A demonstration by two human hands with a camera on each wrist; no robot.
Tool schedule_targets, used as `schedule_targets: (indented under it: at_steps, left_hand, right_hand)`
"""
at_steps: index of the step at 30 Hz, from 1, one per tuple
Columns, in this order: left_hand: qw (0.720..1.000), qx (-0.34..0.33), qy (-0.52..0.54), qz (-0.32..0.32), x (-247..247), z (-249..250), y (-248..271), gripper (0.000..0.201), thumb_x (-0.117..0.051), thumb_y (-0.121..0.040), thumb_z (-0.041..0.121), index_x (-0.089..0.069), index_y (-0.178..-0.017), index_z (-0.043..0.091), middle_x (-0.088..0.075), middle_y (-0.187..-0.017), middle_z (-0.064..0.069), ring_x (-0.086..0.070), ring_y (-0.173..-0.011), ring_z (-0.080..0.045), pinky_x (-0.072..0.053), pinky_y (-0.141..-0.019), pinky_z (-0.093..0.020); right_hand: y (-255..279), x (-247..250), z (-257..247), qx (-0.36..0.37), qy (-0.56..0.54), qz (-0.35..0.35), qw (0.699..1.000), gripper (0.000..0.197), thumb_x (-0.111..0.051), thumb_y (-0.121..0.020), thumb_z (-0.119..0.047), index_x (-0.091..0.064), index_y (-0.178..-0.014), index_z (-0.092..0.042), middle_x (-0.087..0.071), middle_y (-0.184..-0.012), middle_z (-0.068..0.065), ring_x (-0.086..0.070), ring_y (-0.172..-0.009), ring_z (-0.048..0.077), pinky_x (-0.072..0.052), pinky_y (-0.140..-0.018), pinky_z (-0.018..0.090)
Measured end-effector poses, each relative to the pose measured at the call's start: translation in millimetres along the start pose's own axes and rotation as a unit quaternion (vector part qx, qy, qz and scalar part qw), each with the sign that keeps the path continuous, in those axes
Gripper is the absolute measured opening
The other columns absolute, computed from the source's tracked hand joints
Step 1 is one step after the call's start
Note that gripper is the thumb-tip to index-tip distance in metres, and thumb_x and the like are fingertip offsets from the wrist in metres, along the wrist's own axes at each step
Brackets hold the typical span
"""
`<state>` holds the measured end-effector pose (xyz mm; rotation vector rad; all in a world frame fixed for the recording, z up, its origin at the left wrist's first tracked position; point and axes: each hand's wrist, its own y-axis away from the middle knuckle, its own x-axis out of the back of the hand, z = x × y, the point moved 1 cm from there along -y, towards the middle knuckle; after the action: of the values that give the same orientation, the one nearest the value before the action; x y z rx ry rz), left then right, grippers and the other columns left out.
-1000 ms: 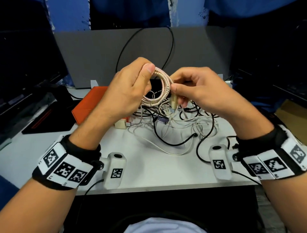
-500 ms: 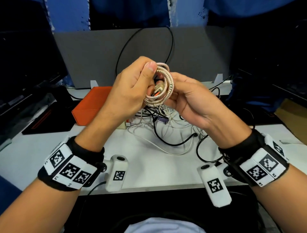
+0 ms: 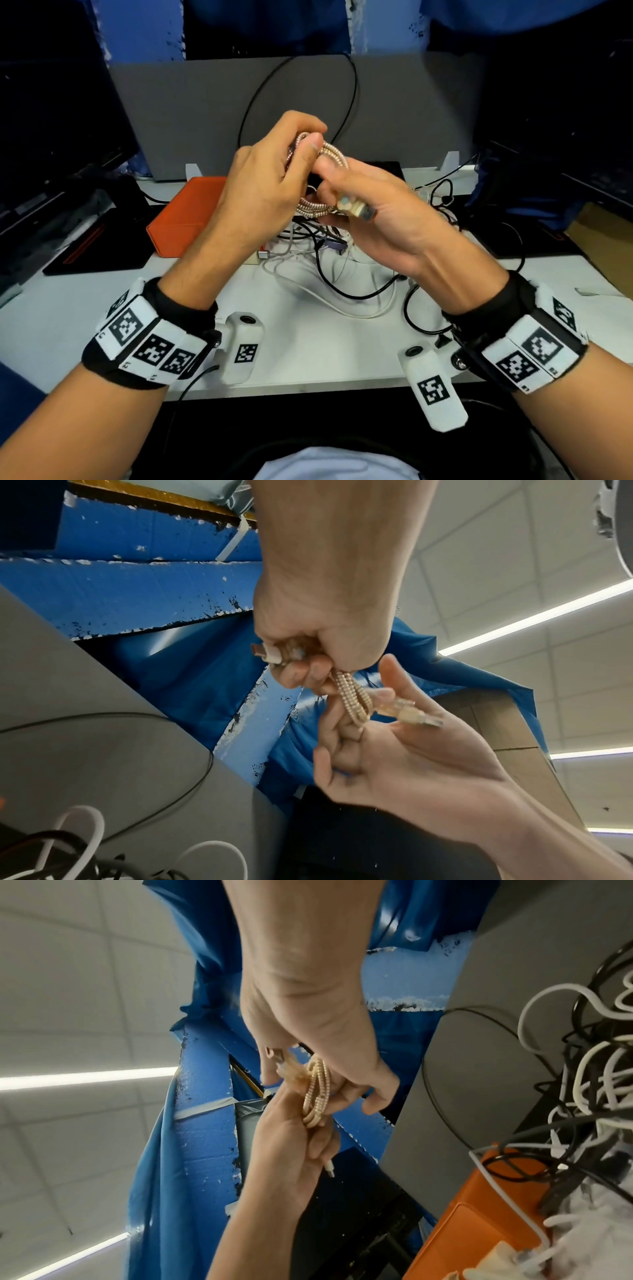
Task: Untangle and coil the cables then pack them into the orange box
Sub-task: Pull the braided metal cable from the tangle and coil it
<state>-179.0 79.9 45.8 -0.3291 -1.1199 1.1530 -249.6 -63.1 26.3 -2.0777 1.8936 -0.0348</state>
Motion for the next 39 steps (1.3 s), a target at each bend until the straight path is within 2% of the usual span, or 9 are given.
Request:
schedule_targets:
  at_steps: [4, 8, 13, 17, 21, 30, 34, 36, 39]
  left_hand:
    - [0.999, 0.006, -0.032, -0.01, 0.2, -6.6, -3.1, 0.021, -0.046, -0.108, 0.034, -0.064, -0.109, 0.024, -0.061, -0.066, 0.023, -0.059, -0.065, -0.002, -0.042, -0.06, -0.023]
    - [0.997, 0.029, -0.07, -0.024, -2.4, -16.5, -6.1, 0.023, -0.046, -0.106, 0.04, -0.061, -0.094, 0.026, -0.061, -0.06, 0.003, -0.057, -0.058, -0.012, -0.044, -0.058, -0.033]
    - [0.982, 0.157, 0.085, -0.061, -1.6, -32.6, -12.1, 0.038, -0.051, -0.104, 0.045, -0.065, -0.078, 0.021, -0.053, -0.053, -0.003, -0.041, -0.036, -0.011, -0.031, -0.042, -0.024]
    - [0.975, 0.119, 0.092, -0.165, 4.1, -35.1, -9.6, 0.042, -0.054, -0.102, 0.051, -0.067, -0.121, 0.016, -0.062, -0.065, 0.012, -0.051, -0.05, -0.001, -0.04, -0.052, -0.024]
    - [0.95, 0.116, 0.026, -0.29, 7.1, -41.4, -8.4, 0.11, -0.073, -0.081, 0.06, -0.009, -0.164, 0.026, -0.053, -0.15, 0.012, -0.053, -0.128, 0.004, -0.038, -0.107, -0.014]
    - [0.978, 0.088, -0.065, -0.177, 0.0, -34.3, -8.8, 0.102, -0.069, -0.091, 0.046, 0.001, -0.163, 0.028, -0.068, -0.128, 0.011, -0.057, -0.105, 0.0, -0.034, -0.076, 0.006]
    - [0.961, 0.073, 0.051, -0.26, 7.4, -35.6, -10.3, 0.104, -0.068, -0.095, 0.044, 0.012, -0.161, 0.032, -0.056, -0.146, 0.017, -0.053, -0.129, 0.004, -0.036, -0.115, -0.02]
    - [0.954, 0.059, 0.097, -0.279, 9.3, -39.8, -9.6, 0.097, -0.064, -0.099, 0.039, 0.011, -0.16, 0.031, -0.052, -0.15, 0.014, -0.052, -0.135, 0.0, -0.035, -0.12, -0.039]
    - [0.971, 0.048, 0.064, -0.227, 7.5, -37.4, -8.7, 0.089, -0.062, -0.1, 0.035, 0.0, -0.162, 0.028, -0.058, -0.146, 0.009, -0.057, -0.129, -0.002, -0.039, -0.118, -0.037]
  right_hand:
    - [-4.5, 8.9, 9.3, -0.014, 0.138, 0.026, 0.99, 0.031, -0.067, -0.097, -0.01, -0.062, -0.127, -0.012, -0.072, -0.092, -0.001, -0.066, -0.086, 0.007, -0.048, -0.079, 0.025]
    - [-2.6, 15.6, 7.9, -0.033, 0.295, -0.028, 0.955, 0.034, -0.053, -0.107, -0.016, -0.05, -0.141, -0.02, -0.074, -0.107, 0.005, -0.077, -0.088, 0.024, -0.06, -0.073, 0.033]
    - [-4.3, 28.1, -0.9, 0.015, 0.302, -0.036, 0.953, 0.026, -0.047, -0.109, -0.009, -0.06, -0.131, -0.008, -0.077, -0.106, 0.012, -0.074, -0.084, 0.023, -0.056, -0.074, 0.035]
    - [-7.9, 39.5, -2.9, 0.048, 0.245, 0.046, 0.967, 0.024, -0.051, -0.107, -0.005, -0.068, -0.124, -0.004, -0.077, -0.095, 0.011, -0.072, -0.079, 0.02, -0.056, -0.071, 0.03]
    - [-9.7, 44.9, -3.0, 0.063, 0.239, 0.091, 0.965, 0.027, -0.051, -0.107, -0.006, -0.07, -0.125, -0.007, -0.076, -0.086, 0.002, -0.068, -0.076, 0.013, -0.058, -0.076, 0.029]
    - [-11.3, 33.2, 2.9, 0.101, 0.211, 0.122, 0.965, 0.032, -0.055, -0.105, -0.007, -0.064, -0.136, -0.008, -0.078, -0.104, 0.012, -0.073, -0.082, 0.017, -0.06, -0.079, 0.028]
    - [-12.6, 38.4, -1.7, 0.106, 0.223, 0.14, 0.959, 0.03, -0.056, -0.105, -0.007, -0.068, -0.133, -0.01, -0.076, -0.106, 0.019, -0.071, -0.081, 0.014, -0.06, -0.078, 0.029]
    - [-12.9, 41.2, -4.3, 0.101, 0.199, 0.148, 0.963, 0.031, -0.057, -0.104, -0.007, -0.067, -0.133, -0.009, -0.075, -0.101, 0.019, -0.071, -0.082, 0.012, -0.06, -0.076, 0.025]
    - [-12.1, 42.6, -8.0, 0.098, 0.17, 0.148, 0.969, 0.033, -0.058, -0.103, -0.008, -0.065, -0.135, -0.007, -0.074, -0.094, 0.007, -0.072, -0.086, 0.011, -0.058, -0.078, 0.022]
